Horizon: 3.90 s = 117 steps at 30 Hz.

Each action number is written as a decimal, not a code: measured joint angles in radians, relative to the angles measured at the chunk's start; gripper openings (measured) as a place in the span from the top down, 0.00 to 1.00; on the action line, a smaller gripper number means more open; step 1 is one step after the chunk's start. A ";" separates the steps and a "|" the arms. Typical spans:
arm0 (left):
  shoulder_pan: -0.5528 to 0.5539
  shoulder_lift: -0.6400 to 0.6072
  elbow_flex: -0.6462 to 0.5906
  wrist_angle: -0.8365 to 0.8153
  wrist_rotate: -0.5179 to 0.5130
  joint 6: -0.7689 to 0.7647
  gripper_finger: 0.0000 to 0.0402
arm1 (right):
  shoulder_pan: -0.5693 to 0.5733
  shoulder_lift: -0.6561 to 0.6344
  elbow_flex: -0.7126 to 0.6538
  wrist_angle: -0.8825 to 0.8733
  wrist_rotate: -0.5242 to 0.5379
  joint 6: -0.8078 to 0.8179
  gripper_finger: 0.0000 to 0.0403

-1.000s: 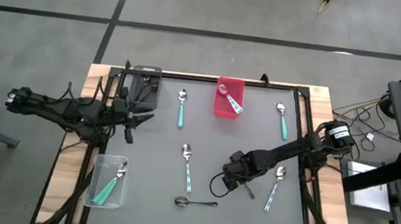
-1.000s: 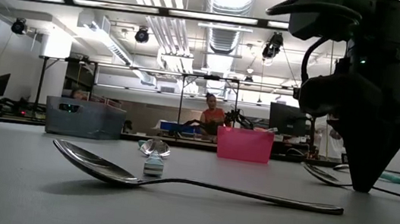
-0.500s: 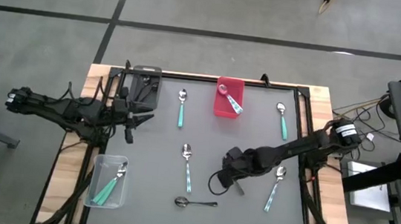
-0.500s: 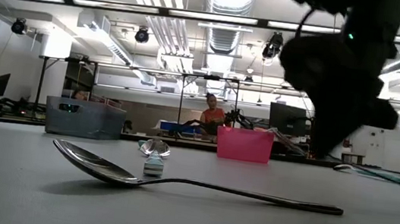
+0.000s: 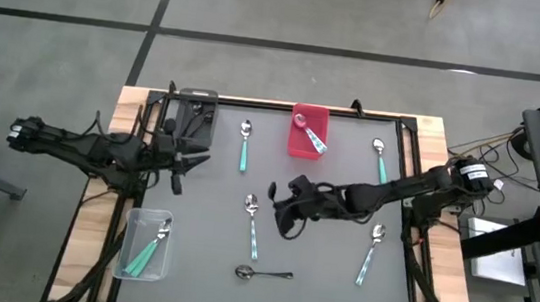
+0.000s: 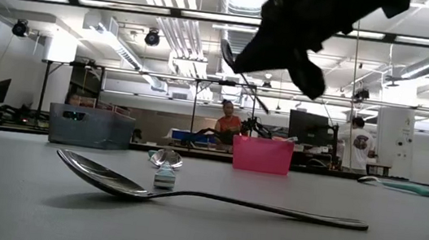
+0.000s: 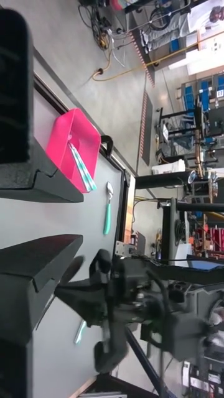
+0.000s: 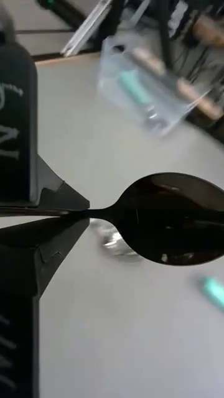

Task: Sort silverware by color (type)
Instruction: Put the black spoon into the black bin

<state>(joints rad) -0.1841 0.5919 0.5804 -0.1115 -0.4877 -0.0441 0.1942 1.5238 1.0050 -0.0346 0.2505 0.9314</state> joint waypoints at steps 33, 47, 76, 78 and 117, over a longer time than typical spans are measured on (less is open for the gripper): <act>0.000 0.171 0.000 0.103 0.001 0.089 0.81 | -0.093 0.269 0.014 1.138 0.281 -0.665 0.98; 0.000 0.288 0.000 0.189 -0.005 0.114 0.71 | -0.092 0.272 0.044 1.136 0.301 -0.750 0.98; 0.003 0.495 0.008 0.337 -0.145 0.220 0.56 | -0.092 0.272 0.056 1.141 0.326 -0.761 0.98; 0.003 0.506 0.008 0.366 -0.146 0.220 0.56 | -0.092 0.272 0.056 1.143 0.343 -0.768 0.98; 0.005 0.616 0.005 0.533 0.000 0.083 1.00 | -0.088 0.271 0.056 1.098 0.243 -0.785 0.88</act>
<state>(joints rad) -0.1787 1.2083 0.5853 0.4219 -0.4881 0.0391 0.1060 1.7950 1.0611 1.0632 0.4933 0.1463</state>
